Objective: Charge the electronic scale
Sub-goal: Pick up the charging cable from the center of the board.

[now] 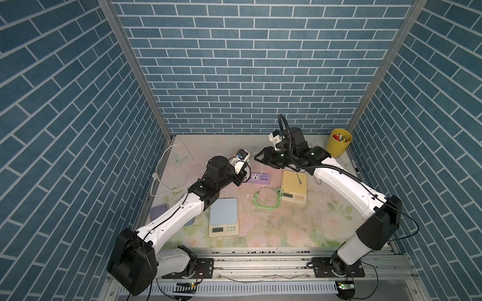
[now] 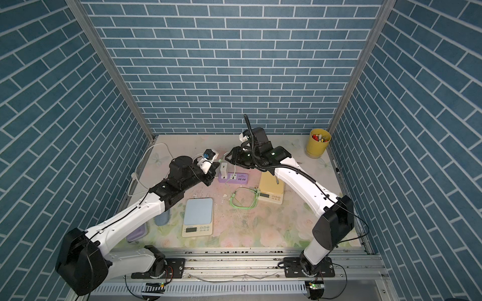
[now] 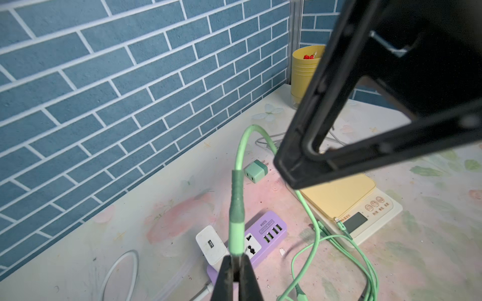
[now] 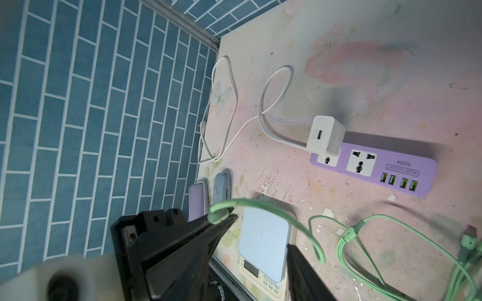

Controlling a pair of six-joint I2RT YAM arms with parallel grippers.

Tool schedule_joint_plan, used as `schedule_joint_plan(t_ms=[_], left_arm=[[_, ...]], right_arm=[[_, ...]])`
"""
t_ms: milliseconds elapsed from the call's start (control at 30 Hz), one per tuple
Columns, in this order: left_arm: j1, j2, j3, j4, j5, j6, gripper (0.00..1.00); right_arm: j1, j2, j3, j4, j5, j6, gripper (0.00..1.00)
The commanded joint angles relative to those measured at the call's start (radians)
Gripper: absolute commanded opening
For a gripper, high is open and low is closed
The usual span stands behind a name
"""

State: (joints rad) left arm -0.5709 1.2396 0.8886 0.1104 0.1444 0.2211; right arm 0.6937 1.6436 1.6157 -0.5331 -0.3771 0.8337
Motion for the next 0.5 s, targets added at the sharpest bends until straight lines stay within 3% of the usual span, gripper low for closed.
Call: schedule_joint_plan(t_ms=[0,467], left_arm=[[-0.034,-0.019,-0.02,0.032,-0.089,0.048,0.0],[-0.073,0.004,-0.005,0.0,-0.219,0.049,0.0]], right_arm=[[-0.002,0.033,0.056,0.016,0.007,0.102,0.47],[0.047,0.023,0.066,0.007,0.042,0.132,0.42]])
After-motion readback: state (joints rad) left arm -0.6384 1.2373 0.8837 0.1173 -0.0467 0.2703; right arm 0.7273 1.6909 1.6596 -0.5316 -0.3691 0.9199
